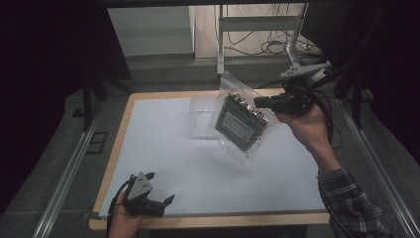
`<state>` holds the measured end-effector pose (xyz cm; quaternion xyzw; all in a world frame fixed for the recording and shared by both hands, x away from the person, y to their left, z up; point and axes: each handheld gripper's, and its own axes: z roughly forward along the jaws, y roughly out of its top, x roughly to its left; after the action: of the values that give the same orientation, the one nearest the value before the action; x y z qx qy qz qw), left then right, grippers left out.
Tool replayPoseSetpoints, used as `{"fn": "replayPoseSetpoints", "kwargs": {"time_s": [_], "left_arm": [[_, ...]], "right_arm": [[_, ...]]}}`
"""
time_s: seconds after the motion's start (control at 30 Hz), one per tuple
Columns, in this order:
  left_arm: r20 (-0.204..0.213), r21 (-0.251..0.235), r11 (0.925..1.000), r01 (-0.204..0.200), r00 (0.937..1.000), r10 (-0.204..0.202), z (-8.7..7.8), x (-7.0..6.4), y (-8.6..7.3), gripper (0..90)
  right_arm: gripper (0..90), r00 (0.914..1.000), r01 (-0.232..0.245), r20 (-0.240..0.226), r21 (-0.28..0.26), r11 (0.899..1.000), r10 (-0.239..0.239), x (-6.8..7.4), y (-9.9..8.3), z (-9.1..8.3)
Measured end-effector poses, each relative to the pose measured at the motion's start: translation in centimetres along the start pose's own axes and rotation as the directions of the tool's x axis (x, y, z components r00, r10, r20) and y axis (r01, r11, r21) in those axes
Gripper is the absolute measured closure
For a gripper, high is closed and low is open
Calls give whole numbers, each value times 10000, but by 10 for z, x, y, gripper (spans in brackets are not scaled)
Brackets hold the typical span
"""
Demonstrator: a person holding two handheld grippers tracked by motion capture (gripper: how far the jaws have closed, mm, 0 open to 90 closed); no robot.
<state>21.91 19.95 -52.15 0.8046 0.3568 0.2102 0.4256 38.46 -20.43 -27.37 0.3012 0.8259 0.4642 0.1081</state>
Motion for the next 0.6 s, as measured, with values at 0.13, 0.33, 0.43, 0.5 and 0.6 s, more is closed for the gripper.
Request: {"fn": "replayPoseSetpoints", "kwargs": {"time_s": [0.13, 0.33, 0.43, 0.5, 0.6], "left_arm": [[16, 5, 10000, 2, 10000, -2, 0, 0, 0, 4], [37, 79, 9999, -74, 10000, 73, 0, 0, 0, 4], [40, 83, 9999, -71, 10000, 71, 1, 0, 0, 4], [51, 70, 10000, -66, 10000, 66, 1, 0, 0, 4], [107, 8, 10000, -21, 9999, 21, 0, 0, 1, 4]], "right_arm": [[893, 9999, 34, 124, -69, 10000, -33, -3, 12, 4], [892, 9997, 1, 256, -208, 9998, 4, -9, 32, 14], [893, 9993, -1, 361, -237, 9997, 10, -13, 41, 21], [892, 9991, -46, 411, -266, 9996, 57, -15, 46, 25], [893, 9989, 27, 474, -307, 9995, -12, -19, 52, 32]]}}
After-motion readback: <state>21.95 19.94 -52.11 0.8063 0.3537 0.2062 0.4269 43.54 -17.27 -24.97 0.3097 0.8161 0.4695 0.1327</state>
